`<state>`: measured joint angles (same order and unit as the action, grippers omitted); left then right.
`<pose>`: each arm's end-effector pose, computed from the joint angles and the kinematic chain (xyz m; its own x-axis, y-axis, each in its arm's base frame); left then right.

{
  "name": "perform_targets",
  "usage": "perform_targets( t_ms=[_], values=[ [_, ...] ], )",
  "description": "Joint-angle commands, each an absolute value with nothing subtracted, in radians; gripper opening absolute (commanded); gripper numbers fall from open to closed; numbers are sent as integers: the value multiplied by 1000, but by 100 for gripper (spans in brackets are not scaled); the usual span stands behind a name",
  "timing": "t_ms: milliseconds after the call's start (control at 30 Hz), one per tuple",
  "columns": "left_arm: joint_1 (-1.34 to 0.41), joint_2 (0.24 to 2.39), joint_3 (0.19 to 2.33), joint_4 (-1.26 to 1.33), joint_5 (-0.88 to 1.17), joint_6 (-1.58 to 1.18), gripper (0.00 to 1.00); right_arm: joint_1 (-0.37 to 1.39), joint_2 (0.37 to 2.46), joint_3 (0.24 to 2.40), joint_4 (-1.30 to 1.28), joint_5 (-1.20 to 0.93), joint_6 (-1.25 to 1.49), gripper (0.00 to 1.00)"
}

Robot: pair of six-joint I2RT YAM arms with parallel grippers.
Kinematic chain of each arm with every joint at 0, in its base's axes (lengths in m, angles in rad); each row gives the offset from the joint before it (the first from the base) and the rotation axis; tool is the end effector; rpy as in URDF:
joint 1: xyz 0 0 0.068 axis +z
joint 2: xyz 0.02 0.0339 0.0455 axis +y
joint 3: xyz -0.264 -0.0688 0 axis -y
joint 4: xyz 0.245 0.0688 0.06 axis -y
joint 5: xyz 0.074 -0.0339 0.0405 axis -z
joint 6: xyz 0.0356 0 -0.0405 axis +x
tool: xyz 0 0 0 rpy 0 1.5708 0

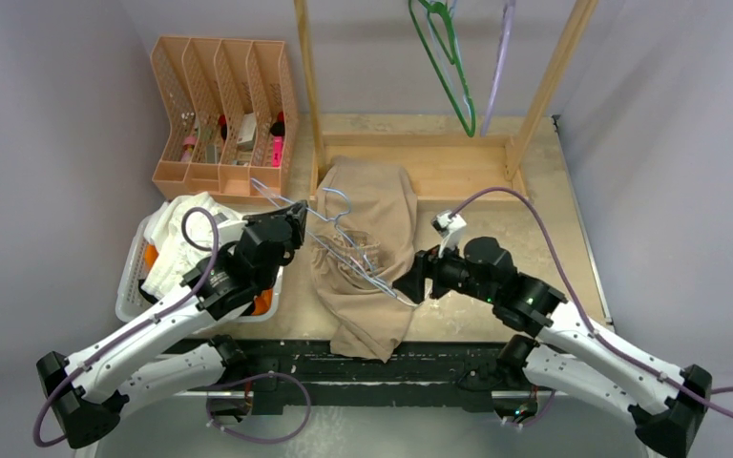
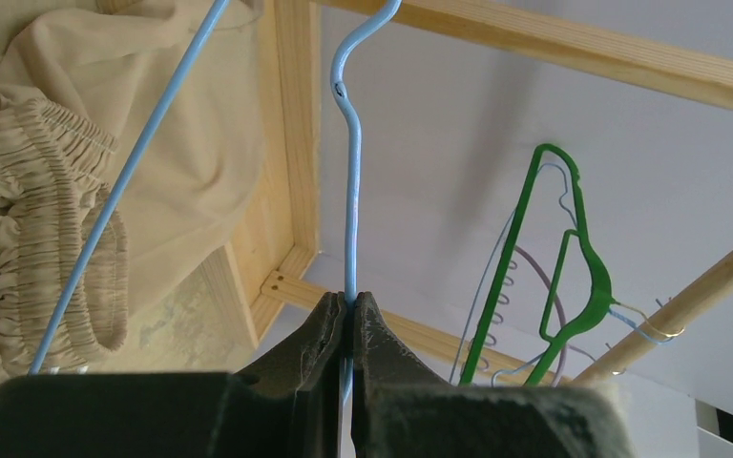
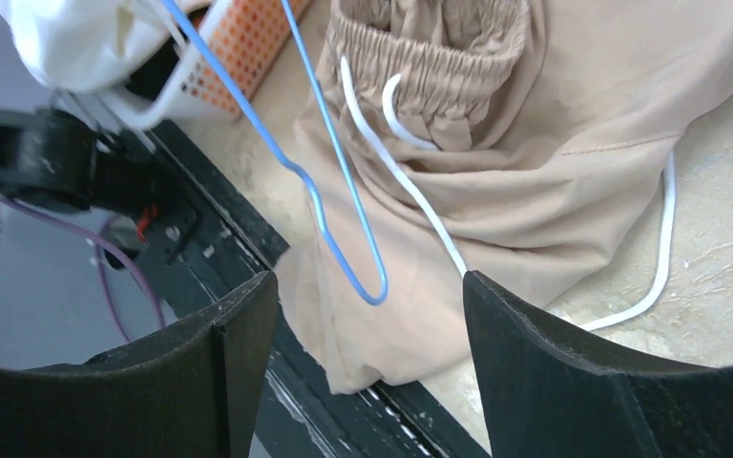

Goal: Remove the shorts from the hanger
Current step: Place the hanger on the clothes rod.

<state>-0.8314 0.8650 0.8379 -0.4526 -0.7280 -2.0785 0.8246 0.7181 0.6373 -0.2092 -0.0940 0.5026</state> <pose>0.1418 -0.1204 0.3214 0.0168 -0.9865 0.1630 -0.3465 -0.1586 -0.9245 0.1164 0.1308 0.2959 -0.5517 0.1097 -0.8268 -0.6006 0.6355 0.4851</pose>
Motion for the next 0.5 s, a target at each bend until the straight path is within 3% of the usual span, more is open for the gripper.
perform_targets(
  t_ms=[0, 167, 467],
  values=[
    [-821, 872, 931, -478, -805, -2317, 0, 900, 754, 672, -133, -59, 359, 73],
    [-817, 886, 943, -447, -783, -2327, 0, 997, 820, 653, -37, 20, 258, 73],
    [-816, 879, 920, -391, -725, -2349, 0, 1004, 893, 601, 83, 103, 139, 71]
  ],
)
